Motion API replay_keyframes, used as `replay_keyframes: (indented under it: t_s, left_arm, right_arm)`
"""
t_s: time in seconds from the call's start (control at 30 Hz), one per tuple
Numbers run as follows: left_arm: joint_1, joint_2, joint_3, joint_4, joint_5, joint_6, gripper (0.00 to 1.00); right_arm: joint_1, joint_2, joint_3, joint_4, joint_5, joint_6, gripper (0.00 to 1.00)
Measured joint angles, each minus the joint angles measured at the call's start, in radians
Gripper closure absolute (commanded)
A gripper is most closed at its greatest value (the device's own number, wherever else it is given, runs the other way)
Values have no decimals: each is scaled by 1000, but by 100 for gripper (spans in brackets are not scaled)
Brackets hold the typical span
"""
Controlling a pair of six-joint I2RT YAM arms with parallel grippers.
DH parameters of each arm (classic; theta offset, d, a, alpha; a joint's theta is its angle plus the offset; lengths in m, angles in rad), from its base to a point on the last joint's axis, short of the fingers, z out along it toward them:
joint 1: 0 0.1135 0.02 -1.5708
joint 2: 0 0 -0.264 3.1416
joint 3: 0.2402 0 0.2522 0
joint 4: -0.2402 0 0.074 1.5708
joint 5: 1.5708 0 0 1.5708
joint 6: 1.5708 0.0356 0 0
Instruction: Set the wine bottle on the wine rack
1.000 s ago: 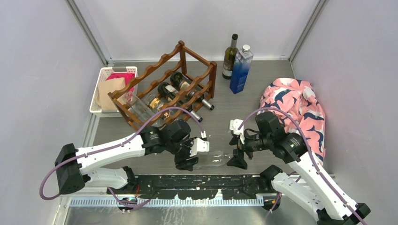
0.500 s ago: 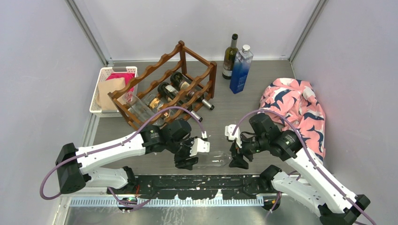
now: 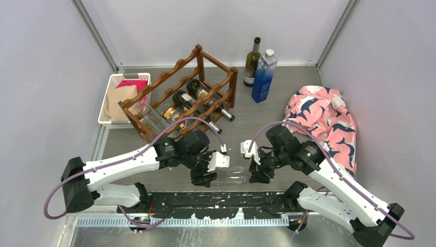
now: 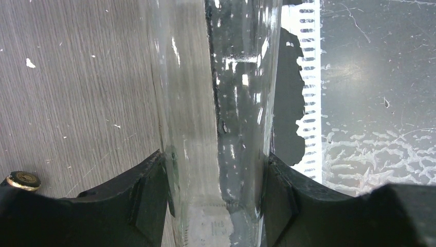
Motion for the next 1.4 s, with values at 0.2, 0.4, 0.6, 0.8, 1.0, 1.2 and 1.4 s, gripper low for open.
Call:
replay_keyframes:
  t_s: [0.2,0.4,0.6,0.8,1.0,1.2,1.4]
  left_arm:
    - [4,0,0,-1,5,0,100]
    - [4,0,0,-5,9,0,100]
    - [4,0,0,-5,8,-4,67]
    - [2,-2,0,24,9,-9,38]
    - [3,-14,0,77,-3,-35,20]
    - [4,-14,0,95,-15,-42,16]
    - [4,-18,0,108,-14,-43,16]
  right_arm:
    - [12,5,-6,-2,-2,-23,55]
    - [19,9,-8,-9,1,-32,95]
    - [20,8,-8,-9,0,-18,99]
    - [20,-85,-8,1,25,72,99]
    - [22,-169,-8,19,45,151,99]
    - [22,-126,-8,-19,89,160,99]
    - [22,-119,-8,-26,128,158,99]
